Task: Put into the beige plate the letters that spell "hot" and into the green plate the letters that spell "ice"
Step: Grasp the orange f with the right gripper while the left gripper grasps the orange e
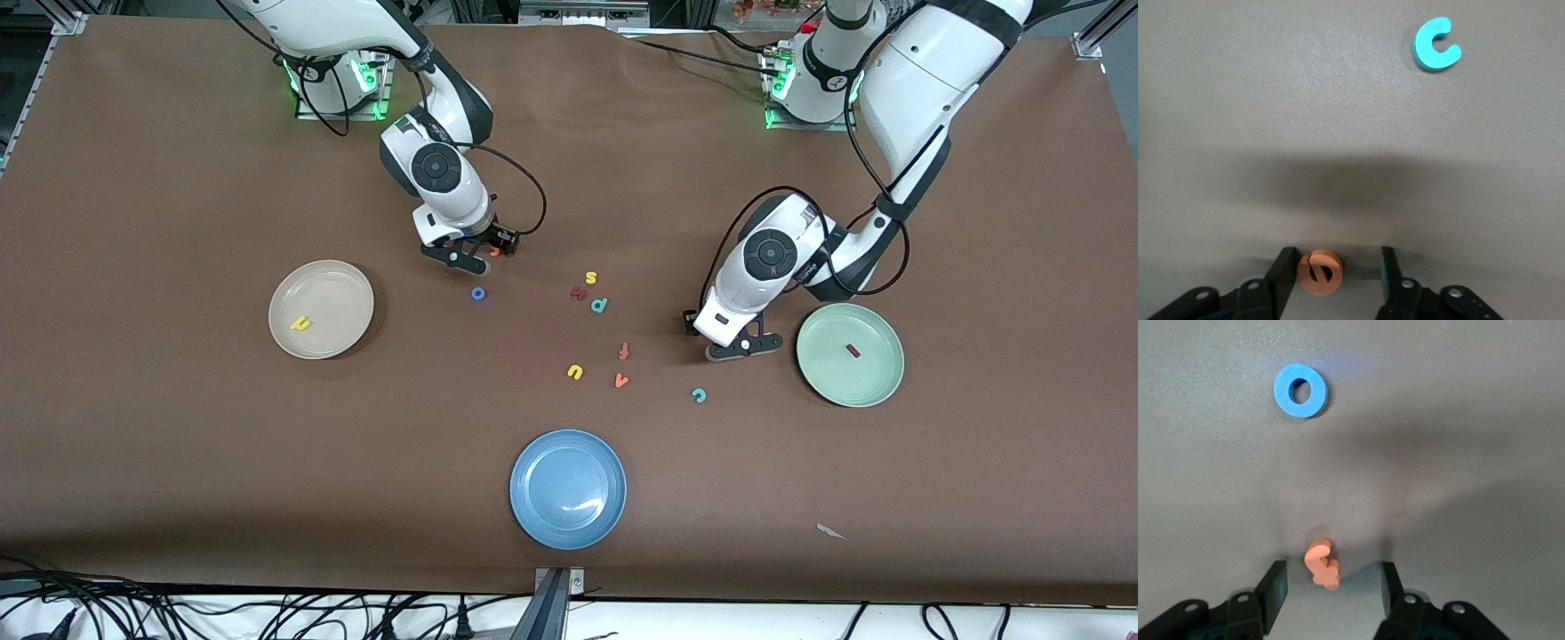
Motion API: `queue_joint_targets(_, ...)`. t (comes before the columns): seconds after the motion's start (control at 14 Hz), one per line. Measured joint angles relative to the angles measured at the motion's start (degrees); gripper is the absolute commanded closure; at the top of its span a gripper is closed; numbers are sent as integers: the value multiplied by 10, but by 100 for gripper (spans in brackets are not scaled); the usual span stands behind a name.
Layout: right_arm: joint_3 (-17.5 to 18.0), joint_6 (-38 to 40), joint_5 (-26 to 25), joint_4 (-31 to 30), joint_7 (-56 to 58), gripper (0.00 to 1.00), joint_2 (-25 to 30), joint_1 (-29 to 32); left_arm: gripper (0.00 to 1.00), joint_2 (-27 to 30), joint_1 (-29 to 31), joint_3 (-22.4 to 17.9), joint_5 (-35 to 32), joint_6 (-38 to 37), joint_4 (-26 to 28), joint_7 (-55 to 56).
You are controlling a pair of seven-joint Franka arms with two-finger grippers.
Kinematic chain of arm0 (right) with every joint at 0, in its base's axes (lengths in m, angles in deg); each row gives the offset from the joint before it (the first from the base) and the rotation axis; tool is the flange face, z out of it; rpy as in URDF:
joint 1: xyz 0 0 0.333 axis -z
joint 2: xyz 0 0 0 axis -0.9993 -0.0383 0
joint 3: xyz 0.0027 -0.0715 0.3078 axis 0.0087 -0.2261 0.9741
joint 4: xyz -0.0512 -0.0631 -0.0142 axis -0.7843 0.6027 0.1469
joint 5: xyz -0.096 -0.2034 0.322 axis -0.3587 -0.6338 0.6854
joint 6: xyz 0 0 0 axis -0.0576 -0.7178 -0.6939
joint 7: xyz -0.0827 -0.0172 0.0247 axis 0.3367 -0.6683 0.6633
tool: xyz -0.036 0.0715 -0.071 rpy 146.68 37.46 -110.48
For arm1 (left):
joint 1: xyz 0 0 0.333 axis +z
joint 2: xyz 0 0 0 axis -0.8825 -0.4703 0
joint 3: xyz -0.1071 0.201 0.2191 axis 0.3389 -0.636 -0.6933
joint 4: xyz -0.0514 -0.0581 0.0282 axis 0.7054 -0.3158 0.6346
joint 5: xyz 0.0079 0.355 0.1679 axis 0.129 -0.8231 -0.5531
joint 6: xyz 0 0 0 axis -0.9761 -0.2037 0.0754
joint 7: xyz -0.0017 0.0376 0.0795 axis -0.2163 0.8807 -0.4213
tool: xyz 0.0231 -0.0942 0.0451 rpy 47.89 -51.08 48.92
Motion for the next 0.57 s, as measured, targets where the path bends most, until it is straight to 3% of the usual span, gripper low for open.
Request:
queue_joint_targets(0.14,0,-1,-3,0,0,42,-3,-1,53,1,0,0,0,0,0,0)
queue_joint_targets(0.57,-1,-2,-4,0,0,72,-3,-2,61,2,0,0,0,-1,0,0)
